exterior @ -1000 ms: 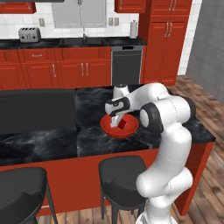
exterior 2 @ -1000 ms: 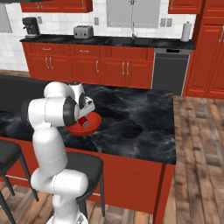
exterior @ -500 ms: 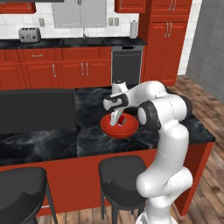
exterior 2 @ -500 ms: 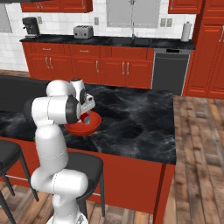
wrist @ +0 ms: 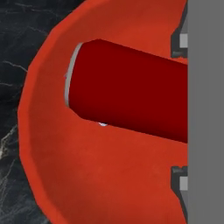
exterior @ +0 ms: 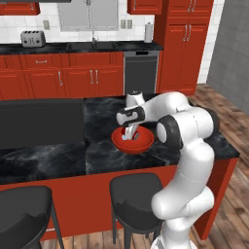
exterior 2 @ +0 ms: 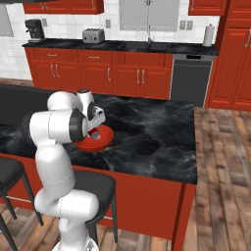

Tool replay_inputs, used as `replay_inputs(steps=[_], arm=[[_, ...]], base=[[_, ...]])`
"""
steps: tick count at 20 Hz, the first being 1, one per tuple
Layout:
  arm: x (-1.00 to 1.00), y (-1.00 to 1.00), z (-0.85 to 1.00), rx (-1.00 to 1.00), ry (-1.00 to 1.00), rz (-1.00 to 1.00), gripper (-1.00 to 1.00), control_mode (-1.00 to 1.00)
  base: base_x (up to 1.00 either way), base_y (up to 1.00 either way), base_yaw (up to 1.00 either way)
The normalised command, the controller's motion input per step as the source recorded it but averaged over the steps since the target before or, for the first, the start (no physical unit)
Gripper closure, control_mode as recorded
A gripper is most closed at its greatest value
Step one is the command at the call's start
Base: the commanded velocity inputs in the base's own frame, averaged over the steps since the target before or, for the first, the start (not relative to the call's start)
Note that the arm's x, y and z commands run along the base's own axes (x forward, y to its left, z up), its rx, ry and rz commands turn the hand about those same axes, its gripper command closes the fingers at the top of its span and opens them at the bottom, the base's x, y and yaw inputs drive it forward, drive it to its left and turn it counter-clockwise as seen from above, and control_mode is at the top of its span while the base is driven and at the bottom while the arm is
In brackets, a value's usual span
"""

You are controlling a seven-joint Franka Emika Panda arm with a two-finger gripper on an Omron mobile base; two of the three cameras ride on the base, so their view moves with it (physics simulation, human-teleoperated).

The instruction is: Open the fridge, grab two sodas, and place both sodas inside the bowl with ice on the dining counter.

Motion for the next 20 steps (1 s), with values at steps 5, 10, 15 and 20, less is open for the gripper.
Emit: replay_inputs(steps=[5,10,15,20], arm=[[-0.19,-0.04,0.27,0.02,-0.09,0.00,-1.00,-1.00],[-0.16,0.00,0.47,0.00,-0.11,0.00,-1.00,-1.00],[-0.37,0.00,0.52,0.00,-0.10,0.00,-1.00,-1.00],[-0.61,-0.02,0.47,0.00,-0.09,0.00,-1.00,-1.00]], base=[[0.00,0.00,0.00],[0.00,0.00,0.00],[0.00,0.00,0.00],[0.00,0.00,0.00]])
